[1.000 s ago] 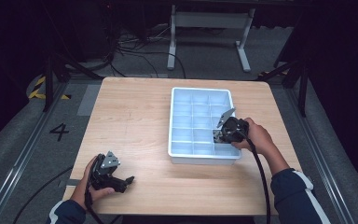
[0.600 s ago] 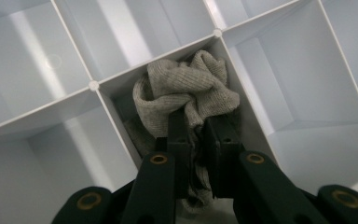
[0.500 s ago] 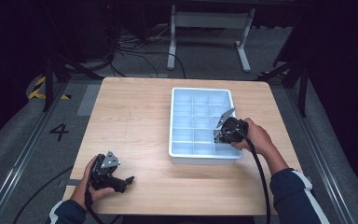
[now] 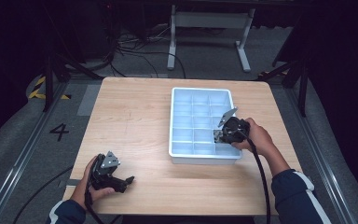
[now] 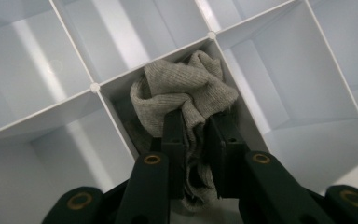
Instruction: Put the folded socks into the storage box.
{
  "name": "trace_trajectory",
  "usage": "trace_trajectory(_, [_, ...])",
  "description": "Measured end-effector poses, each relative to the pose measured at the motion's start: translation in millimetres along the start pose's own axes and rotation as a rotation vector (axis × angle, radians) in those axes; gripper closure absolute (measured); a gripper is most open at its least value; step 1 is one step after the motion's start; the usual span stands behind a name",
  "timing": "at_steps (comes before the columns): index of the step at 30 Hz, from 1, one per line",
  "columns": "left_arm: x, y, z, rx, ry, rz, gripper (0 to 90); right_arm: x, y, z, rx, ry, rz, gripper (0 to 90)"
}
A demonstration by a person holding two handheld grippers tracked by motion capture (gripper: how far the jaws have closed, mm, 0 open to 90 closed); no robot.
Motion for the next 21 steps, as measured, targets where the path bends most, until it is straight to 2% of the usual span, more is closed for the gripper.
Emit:
trace_trajectory(4, [0.0,0.0,0.1,0.001,-0.001,-0.001,0.2,-6.3,-1.0,1.1,0.003,-0.013,0.013,71.7])
trace_trajectory(13, [0.0,0.0,0.1,0.000,-0.001,0.001,0.2,-18.6,-3.4,3.1,0.022,-0.040,0.061,69.4])
trace_trajectory(21, [0.0,0.0,0.0,0.001,-0.001,0.000,0.1,-32.8,-6.1,-1.7,0.020,-0.040,0.133,67.3])
Point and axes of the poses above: each handheld gripper's, and its own axes: x roughly forward along the jaws, y roughly out of its top, z roughly to its right, the point moved 7 cm from there along x, roughly forward along the jaws, and after that the axes turned 5 degrees about y, right-handed, at the moved point
